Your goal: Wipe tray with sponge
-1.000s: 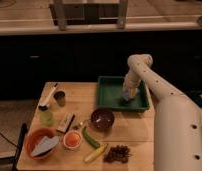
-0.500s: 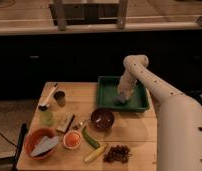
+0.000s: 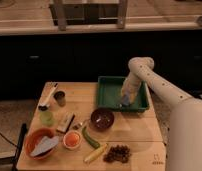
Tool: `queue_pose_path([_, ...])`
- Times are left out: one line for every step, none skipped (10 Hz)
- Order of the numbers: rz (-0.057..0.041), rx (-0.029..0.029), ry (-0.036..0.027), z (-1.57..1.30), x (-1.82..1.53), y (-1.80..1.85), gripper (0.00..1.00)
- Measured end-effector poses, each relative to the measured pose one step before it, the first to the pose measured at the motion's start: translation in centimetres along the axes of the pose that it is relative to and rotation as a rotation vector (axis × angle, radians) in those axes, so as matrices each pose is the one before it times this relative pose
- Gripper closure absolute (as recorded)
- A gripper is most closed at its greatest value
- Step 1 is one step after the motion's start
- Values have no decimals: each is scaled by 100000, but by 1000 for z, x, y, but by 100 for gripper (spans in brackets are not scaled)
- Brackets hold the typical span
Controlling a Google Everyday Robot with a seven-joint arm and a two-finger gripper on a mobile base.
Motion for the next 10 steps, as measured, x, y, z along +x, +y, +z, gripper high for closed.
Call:
queue_pose_path([3171, -404, 1422, -180, 1292, 846, 98])
queue_pose_path([1882, 11, 791, 47, 659, -122, 98])
queue_pose_path([1230, -274, 521, 126, 519, -115, 98])
queue_pose_path([2341, -591, 1188, 306, 1113, -463, 98])
queue_pose_path([1328, -272, 706, 240, 675, -552, 98])
queue_pose_path([324, -189, 429, 91, 229, -447, 98])
queue_pose_path([91, 200, 383, 55, 112, -835, 98])
queue_pose_path([-555, 45, -57, 54, -150, -314, 98])
queue_pose_path([-1112, 36, -303, 74, -332, -302, 98])
queue_pose_path([-2556, 25, -924, 6, -844, -376, 98])
